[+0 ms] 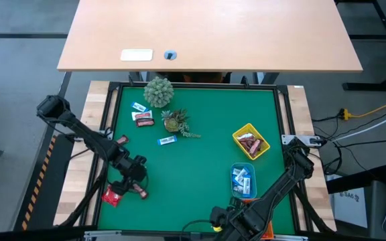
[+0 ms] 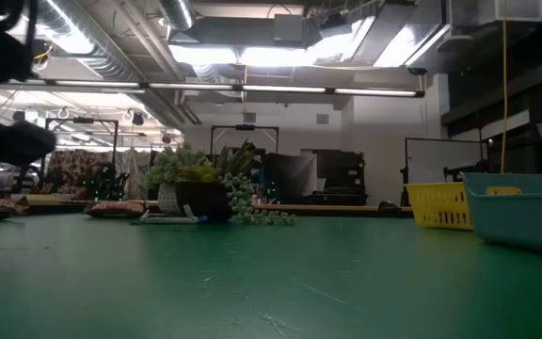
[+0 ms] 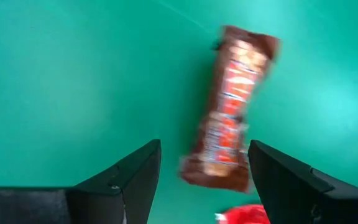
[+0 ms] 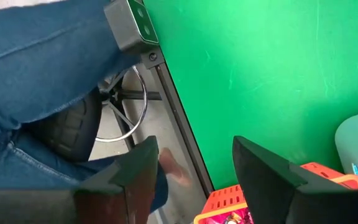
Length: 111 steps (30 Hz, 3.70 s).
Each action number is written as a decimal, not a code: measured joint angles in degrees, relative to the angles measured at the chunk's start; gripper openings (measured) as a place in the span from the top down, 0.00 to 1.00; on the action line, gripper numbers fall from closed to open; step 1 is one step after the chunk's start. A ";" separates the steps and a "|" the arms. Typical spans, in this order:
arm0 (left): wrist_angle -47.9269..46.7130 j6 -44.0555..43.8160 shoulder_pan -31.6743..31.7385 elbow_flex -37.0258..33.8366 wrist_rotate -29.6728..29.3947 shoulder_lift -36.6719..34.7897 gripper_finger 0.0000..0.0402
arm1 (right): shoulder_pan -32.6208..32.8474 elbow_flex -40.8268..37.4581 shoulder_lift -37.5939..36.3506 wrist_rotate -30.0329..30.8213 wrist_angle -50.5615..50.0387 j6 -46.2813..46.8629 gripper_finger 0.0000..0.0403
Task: Sort candy
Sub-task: Put the brown candy into the yellow bin
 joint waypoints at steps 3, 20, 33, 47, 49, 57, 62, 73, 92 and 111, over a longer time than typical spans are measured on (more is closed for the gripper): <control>0.17 -2.19 -2.23 0.00 0.42 0.00 0.41 | 0.00 0.00 0.00 -0.01 0.00 -0.08 0.49; 1.68 -3.17 -10.12 0.33 -9.11 6.51 0.41 | 0.01 -0.01 0.00 1.44 -0.01 -7.59 0.49; 4.37 -7.31 -11.28 0.09 -13.54 6.93 0.63 | -5.18 -0.02 0.00 8.98 0.00 -18.40 0.49; 12.64 -10.55 -3.41 2.62 -13.24 7.15 0.69 | -14.77 -0.02 0.00 8.99 5.28 -47.28 0.49; 16.59 -10.55 -1.26 2.73 -13.43 7.13 0.69 | -15.84 -0.02 0.00 8.98 7.03 -51.35 0.49; 25.50 -10.53 6.06 2.73 -13.03 7.06 0.69 | -19.00 -0.02 0.00 8.96 10.39 -55.56 0.49; 25.61 -10.51 6.94 2.73 -12.89 7.06 0.69 | -19.56 -0.02 0.00 8.83 10.10 -55.57 0.49; 25.58 -10.49 6.70 2.73 -13.32 7.04 0.69 | -19.89 -0.02 0.47 9.24 11.70 -55.53 0.49; 25.72 -10.53 6.68 2.75 -14.17 6.97 0.69 | -26.05 0.04 6.84 5.40 26.01 -47.90 0.49; 15.31 -11.41 6.71 2.73 -9.31 4.75 0.70 | -26.38 0.00 11.45 4.88 24.51 -54.11 0.49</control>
